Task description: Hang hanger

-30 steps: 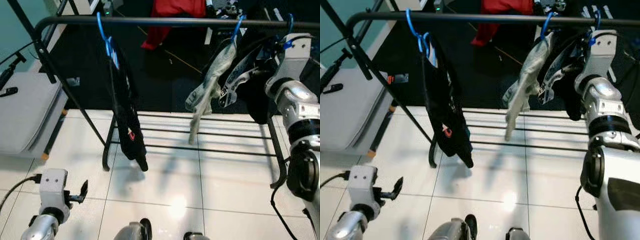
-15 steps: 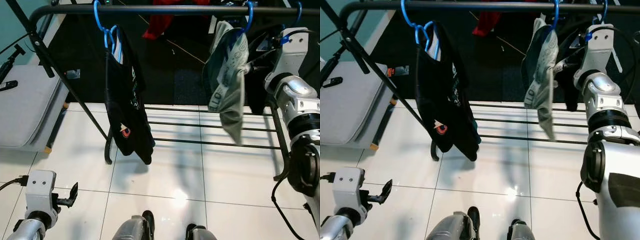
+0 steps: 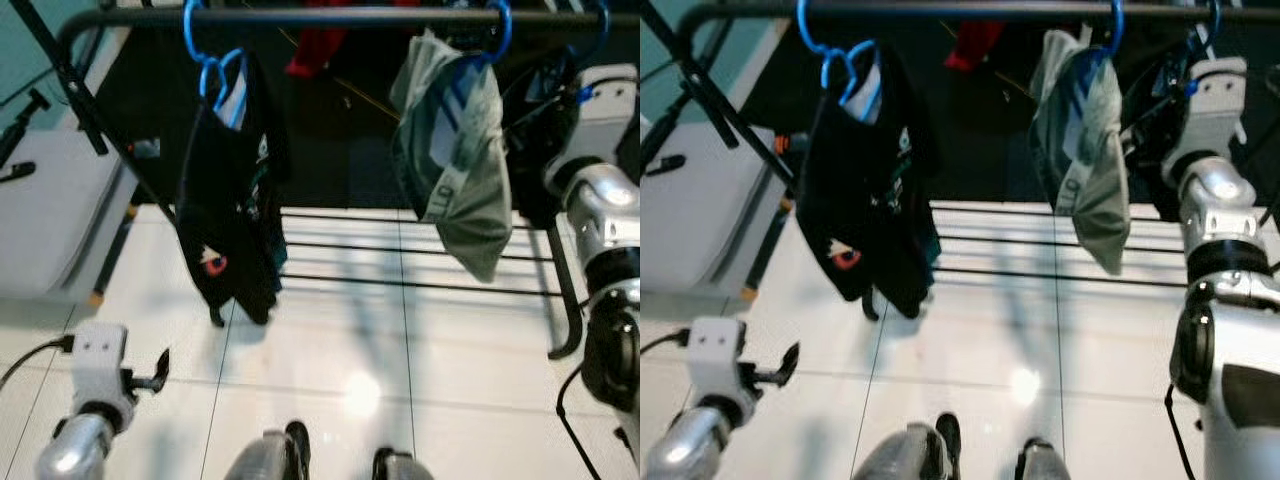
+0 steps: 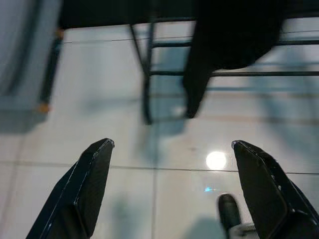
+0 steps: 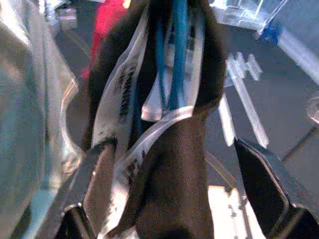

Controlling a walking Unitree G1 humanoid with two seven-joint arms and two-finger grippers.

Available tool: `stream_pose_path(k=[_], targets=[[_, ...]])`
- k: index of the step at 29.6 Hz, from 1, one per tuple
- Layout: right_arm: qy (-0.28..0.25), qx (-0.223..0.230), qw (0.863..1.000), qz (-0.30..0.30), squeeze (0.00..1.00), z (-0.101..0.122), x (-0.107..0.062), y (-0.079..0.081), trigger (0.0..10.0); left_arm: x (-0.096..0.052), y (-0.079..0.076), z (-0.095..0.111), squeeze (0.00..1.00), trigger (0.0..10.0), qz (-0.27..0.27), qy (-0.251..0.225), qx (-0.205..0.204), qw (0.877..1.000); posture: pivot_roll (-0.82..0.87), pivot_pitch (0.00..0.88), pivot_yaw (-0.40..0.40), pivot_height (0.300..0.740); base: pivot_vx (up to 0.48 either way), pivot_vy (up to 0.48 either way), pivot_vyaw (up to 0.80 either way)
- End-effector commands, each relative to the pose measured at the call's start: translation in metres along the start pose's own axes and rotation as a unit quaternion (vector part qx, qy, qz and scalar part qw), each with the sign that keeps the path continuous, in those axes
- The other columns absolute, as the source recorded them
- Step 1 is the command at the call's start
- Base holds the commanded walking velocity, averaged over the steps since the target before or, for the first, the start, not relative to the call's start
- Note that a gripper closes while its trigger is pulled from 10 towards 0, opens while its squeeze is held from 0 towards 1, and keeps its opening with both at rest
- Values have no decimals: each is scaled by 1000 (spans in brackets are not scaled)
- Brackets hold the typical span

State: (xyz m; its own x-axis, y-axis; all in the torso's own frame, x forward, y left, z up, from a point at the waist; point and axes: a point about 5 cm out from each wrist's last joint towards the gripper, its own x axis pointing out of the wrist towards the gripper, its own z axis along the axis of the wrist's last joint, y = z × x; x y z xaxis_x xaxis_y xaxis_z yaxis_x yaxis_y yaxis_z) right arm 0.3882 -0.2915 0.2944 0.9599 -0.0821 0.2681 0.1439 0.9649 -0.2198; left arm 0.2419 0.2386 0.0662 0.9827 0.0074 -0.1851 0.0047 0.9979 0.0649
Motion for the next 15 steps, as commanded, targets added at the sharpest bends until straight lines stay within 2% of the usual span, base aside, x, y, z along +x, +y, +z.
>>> stream_pose_path(k=[1, 3, 4, 6, 7, 10, 11, 12, 14, 15], targets=[[-11, 0, 1000, 5, 1000, -9, -7, 8, 10000, -2, -2, -16, 0, 10000, 8, 26, -10, 1000, 42, 235, 55, 740, 0, 0, 0], [-1, 3, 1000, -2, 1000, -34, -28, 19, 10000, 6, -8, -18, 0, 10000, 11, 25, -22, 999, 24, 216, 49, 740, 0, 0, 0], [-1, 3, 1000, -2, 1000, -34, -28, 19, 10000, 6, -8, -18, 0, 10000, 11, 25, -22, 999, 24, 216, 49, 740, 0, 0, 0], [48, 12, 999, -22, 1000, -80, -66, 32, 10000, 15, -14, -20, 0, 10000, 13, 30, -29, 999, -2, 188, 43, 740, 0, 0, 0], [67, 13, 997, -27, 1000, -95, -80, 36, 10000, 18, -17, -20, 0, 10000, 13, 33, -30, 999, -7, 184, 42, 740, 0, 0, 0], [67, 13, 997, -27, 1000, -95, -80, 36, 10000, 18, -17, -20, 0, 10000, 13, 33, -30, 999, -7, 184, 42, 740, 0, 0, 0], [104, 5, 994, -25, 353, -122, -107, 44, 10000, 23, -20, -22, 0, 10000, 14, 37, -30, 999, -36, 162, 28, 740, 0, 0, 0], [121, 2, 992, -27, 0, -134, -121, 46, 10000, 26, -20, -23, 0, 10000, 16, 39, -31, 999, -45, 152, 22, 740, 0, 0, 0], [121, 2, 992, -27, 0, -134, -121, 46, 10000, 26, -20, -23, 0, 10000, 16, 39, -31, 999, -45, 152, 22, 740, 0, 0, 0], [131, 0, 991, -29, 0, -141, -130, 47, 10000, 28, -21, -24, 0, 10000, 18, 40, -31, 999, -45, 152, 22, 740, 0, 0, 0]])
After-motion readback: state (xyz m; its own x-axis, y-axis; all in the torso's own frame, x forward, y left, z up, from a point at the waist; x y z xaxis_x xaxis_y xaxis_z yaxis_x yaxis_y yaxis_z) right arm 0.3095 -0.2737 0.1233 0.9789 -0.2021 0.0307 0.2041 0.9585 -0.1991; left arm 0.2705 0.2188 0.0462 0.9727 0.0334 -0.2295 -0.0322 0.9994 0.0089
